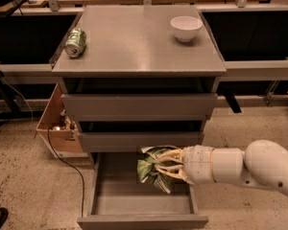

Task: Pick green jalapeno chip bag from bottom drawer and place on counter

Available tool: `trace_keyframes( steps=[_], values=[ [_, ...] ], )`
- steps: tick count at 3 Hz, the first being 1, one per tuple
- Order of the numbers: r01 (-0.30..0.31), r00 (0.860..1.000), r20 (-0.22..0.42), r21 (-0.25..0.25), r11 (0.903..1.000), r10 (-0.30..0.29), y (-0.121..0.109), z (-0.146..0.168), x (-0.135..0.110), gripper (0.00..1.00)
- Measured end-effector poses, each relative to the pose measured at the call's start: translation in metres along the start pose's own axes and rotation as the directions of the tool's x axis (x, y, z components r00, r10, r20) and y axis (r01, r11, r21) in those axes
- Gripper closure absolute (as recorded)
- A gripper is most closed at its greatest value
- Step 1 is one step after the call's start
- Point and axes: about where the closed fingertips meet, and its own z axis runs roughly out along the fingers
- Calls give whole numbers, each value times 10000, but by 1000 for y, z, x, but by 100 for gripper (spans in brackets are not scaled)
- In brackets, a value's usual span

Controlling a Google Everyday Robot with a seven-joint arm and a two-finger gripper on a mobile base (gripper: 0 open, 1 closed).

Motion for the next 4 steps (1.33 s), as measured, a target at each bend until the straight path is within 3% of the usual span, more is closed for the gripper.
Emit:
trace_keyframes(
  steps=[1, 2, 3, 4],
  values=[
    [1048, 9938, 364, 182, 9943, -1054, -42, 6, -45, 100],
    [2224, 9729, 482, 763, 9720, -2264, -88, -11, -98, 100],
    [3339, 9363, 621, 1486, 9308, -3457, -131, -41, -159, 100],
    [3971, 9026, 843, 2160, 8920, -4222, -170, -61, -206, 100]
  ],
)
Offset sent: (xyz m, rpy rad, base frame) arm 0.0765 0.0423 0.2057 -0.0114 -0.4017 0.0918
